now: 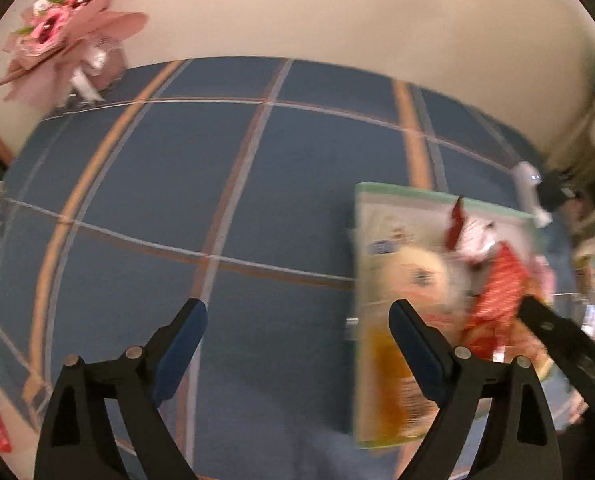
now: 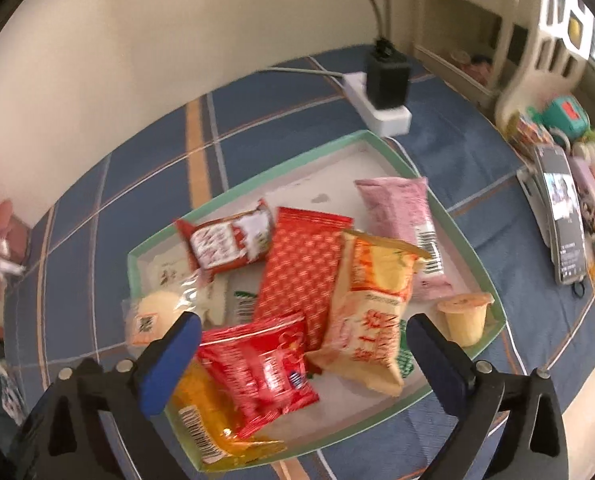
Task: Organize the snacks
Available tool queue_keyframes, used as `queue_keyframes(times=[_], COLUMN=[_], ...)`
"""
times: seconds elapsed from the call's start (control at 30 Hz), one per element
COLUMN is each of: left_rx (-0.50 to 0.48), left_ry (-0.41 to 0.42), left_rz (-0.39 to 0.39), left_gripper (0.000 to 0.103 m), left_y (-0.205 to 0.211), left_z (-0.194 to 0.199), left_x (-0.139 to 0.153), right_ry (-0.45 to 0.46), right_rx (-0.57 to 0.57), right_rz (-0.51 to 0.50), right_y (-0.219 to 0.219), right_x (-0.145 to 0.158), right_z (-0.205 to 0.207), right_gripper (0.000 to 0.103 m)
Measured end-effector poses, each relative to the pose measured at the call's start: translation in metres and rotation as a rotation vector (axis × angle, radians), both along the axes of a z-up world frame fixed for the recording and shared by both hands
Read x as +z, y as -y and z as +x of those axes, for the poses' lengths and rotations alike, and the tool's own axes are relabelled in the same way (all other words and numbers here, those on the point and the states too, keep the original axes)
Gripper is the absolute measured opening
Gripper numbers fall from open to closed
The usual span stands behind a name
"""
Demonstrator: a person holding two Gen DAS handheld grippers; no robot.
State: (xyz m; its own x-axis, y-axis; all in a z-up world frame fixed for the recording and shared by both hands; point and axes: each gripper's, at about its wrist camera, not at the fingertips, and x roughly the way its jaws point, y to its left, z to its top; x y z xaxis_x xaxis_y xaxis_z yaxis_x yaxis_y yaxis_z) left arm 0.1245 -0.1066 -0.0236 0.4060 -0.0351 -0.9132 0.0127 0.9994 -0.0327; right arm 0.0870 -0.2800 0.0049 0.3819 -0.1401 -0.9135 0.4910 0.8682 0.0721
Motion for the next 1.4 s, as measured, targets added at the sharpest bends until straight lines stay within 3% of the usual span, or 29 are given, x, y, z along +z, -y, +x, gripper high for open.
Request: queue_keyframes(times=[0.1, 0.4, 0.83, 1.13, 1.4], left_rx=[0.007, -0.071, -0.054, -0.014, -0.002], left_ry=[0.009, 0.013, 0.054, 0.067, 0.08], left_rz=[0.054, 0.151, 0.084, 0.032, 0.052], left_gripper=[0.101, 0.101, 0.101, 0.101, 0.101], left_y=[-0.007, -0.025, -0.061, -0.069, -0.071], left_z=[-0.005, -0.039, -0.09, -0.088, -0.088], left_x=[0.0, 0.011, 0.02, 0.027, 0.031], right_ry=[0.018, 0.036, 0.115, 0.122, 0.12], right_rx=[0.027, 0.106, 0.11, 0.123, 0.132], right_rz=[-0.02, -0.018, -0.063, -0.071, -0.073], right_y=[-0.015, -0.05, -0.065, -0.066, -0.069], right_x=[0.005, 0.009, 0.024, 0.027, 0.026], right_z=[-0.007, -0.047, -0.088, -0.085, -0.084], right_gripper=[0.103, 0.103, 0.103, 0.103, 0.103])
